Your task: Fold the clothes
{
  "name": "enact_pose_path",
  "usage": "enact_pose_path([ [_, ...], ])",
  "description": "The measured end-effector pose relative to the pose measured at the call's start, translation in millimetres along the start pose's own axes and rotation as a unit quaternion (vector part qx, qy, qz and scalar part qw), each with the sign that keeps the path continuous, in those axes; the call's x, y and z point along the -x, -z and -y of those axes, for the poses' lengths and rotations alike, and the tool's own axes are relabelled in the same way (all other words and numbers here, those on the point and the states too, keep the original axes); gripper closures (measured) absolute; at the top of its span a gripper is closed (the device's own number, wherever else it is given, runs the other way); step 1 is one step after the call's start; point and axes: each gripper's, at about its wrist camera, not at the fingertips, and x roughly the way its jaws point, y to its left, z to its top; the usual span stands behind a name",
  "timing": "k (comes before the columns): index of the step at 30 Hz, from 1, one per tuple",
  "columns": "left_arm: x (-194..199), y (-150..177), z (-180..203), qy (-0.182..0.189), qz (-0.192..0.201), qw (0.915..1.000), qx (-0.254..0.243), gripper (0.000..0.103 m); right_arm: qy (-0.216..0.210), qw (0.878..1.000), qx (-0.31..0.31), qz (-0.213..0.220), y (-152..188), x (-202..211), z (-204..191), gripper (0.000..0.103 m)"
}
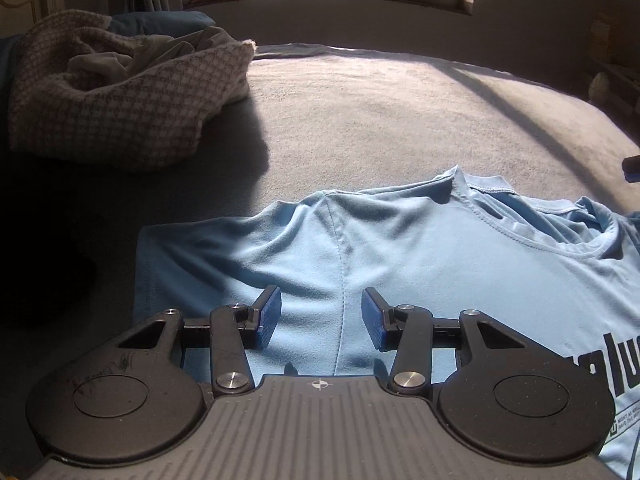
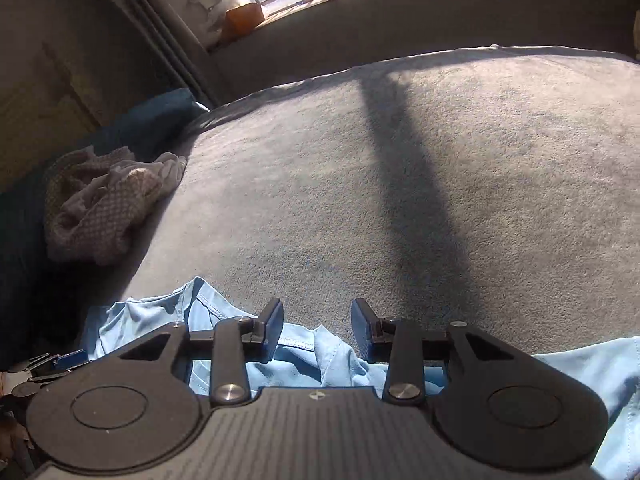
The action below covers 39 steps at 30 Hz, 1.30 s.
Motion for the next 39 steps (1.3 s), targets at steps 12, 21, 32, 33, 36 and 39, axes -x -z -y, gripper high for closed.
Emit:
enact_pose_path([
  [12, -22, 13, 45, -0.003, 0.002, 0.9995, -0.032, 0.059, 0.068, 0.99, 0.093, -0.083, 15, -42, -6, 0.086],
  [21, -22, 16, 45, -0.01, 0.007, 0.9994, -0.031, 0.058, 0.112, 0.992, 0.028, 0.039, 19, -14, 16, 0.098],
  [32, -23, 18, 44, -0.01, 0.011, 0.9994, -0.031, 0.058, 0.078, 0.982, -0.142, 0.095, 16, -9, 66, 0.08],
  [33, -23, 18, 44, -0.01, 0.011, 0.9994, -0.031, 0.058, 0.075, 0.981, -0.144, 0.104, 15, 0, 69, 0.08],
  [36, -23, 16, 43, -0.007, 0.01, 0.9995, -0.028, 0.058, 0.05, 0.984, -0.147, 0.092, 15, 25, 76, 0.08],
  [39, -22, 15, 42, -0.007, 0.01, 0.9996, -0.026, 0.058, 0.019, 0.99, -0.124, 0.071, 23, 41, 68, 0.081],
])
